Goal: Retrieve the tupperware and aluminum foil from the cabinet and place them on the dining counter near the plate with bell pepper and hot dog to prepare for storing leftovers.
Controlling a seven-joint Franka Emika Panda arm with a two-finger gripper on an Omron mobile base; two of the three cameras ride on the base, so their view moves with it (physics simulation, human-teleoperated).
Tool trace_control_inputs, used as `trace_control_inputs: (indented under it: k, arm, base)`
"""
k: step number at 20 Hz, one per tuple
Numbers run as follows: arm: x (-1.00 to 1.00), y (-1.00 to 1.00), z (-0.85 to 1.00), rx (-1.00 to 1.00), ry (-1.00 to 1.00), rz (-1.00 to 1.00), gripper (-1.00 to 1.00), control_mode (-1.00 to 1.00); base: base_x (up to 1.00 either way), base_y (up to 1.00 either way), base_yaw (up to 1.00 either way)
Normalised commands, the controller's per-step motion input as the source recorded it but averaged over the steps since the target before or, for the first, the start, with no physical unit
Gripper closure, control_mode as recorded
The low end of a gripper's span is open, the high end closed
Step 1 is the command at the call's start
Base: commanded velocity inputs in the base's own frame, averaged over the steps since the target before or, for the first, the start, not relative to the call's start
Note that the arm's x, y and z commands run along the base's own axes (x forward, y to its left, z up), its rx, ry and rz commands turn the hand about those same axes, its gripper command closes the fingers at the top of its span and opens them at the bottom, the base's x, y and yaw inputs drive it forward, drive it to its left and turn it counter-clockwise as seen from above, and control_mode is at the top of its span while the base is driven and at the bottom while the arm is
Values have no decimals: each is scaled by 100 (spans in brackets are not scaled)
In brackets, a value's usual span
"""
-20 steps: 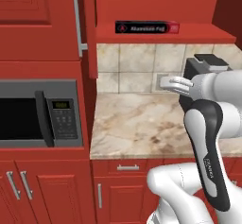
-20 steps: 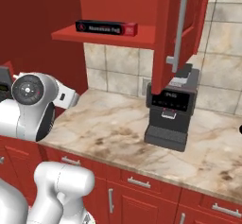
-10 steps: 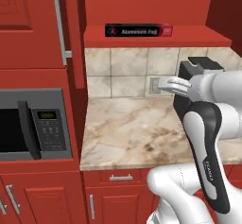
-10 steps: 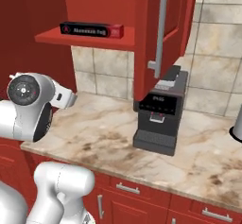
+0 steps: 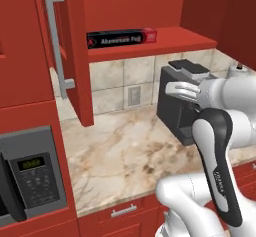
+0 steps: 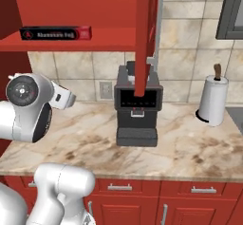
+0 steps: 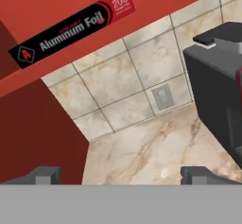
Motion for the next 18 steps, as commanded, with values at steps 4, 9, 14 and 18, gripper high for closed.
trace_control_inputs:
  k: [4,9,14,18]
  arm:
    - [0,0,0,0,0,0,-100,100]
    - [22,0,2,0,2,10,-100,-100]
    - [20,0,52,0,-1,21,-100,-100]
    - [20,0,62,-10,-3,20,-100,-100]
  base:
    - [40,11,-13]
    - [0,0,0]
    - [0,0,0]
    - [0,0,0]
